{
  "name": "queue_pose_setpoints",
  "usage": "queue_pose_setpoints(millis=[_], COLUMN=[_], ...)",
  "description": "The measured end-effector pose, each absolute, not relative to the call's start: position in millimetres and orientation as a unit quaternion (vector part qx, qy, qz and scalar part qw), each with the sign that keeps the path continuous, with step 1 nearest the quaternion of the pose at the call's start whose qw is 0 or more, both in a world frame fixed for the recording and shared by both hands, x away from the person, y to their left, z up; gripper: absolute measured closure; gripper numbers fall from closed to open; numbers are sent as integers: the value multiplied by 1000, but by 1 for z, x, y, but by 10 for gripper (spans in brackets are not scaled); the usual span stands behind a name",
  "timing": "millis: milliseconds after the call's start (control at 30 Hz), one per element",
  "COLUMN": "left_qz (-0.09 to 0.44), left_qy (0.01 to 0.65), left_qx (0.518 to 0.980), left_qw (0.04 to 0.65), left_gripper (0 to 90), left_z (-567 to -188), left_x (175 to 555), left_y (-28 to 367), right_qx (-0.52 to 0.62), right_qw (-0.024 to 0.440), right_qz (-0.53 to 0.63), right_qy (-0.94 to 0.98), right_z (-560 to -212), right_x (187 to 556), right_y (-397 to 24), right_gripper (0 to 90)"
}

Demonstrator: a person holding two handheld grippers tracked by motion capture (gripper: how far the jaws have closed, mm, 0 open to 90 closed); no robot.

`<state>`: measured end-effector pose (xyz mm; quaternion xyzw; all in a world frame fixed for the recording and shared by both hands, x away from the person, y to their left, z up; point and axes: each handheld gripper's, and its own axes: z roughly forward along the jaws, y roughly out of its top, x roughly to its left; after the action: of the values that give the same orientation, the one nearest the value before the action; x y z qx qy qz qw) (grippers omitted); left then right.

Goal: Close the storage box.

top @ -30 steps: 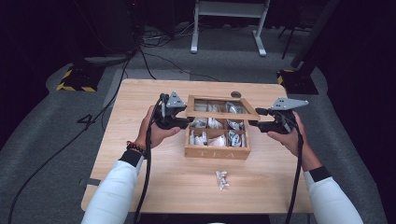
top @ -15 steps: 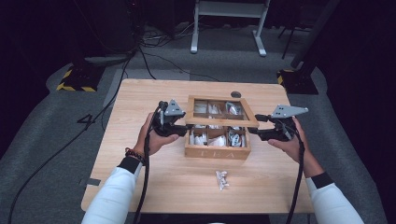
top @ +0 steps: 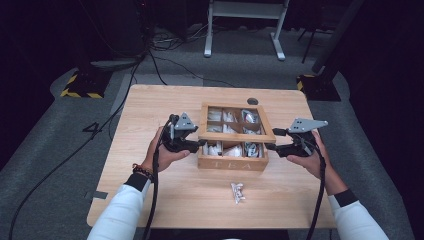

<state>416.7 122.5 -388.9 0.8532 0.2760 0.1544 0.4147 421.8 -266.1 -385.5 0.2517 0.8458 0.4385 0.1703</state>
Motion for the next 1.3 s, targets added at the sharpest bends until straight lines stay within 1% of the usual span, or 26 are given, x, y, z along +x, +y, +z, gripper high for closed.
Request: queue_pose_setpoints(millis=[967, 1233, 1300], left_qz=[128, 134, 134], left_qy=[263, 257, 257], left_qx=[873, 880, 880], left_qw=[391, 377, 376], left_gripper=[389, 373, 373], left_z=[-414, -420, -422], left_x=[408, 404, 404], left_y=[121, 118, 118], right_qx=[260, 257, 255], right_qw=[135, 134, 141], right_qz=[422, 409, 401], right_qy=[858, 865, 869], right_z=[-414, -421, -422], right_x=[413, 411, 410], right_y=[-267, -265, -264], right_gripper=[344, 344, 347])
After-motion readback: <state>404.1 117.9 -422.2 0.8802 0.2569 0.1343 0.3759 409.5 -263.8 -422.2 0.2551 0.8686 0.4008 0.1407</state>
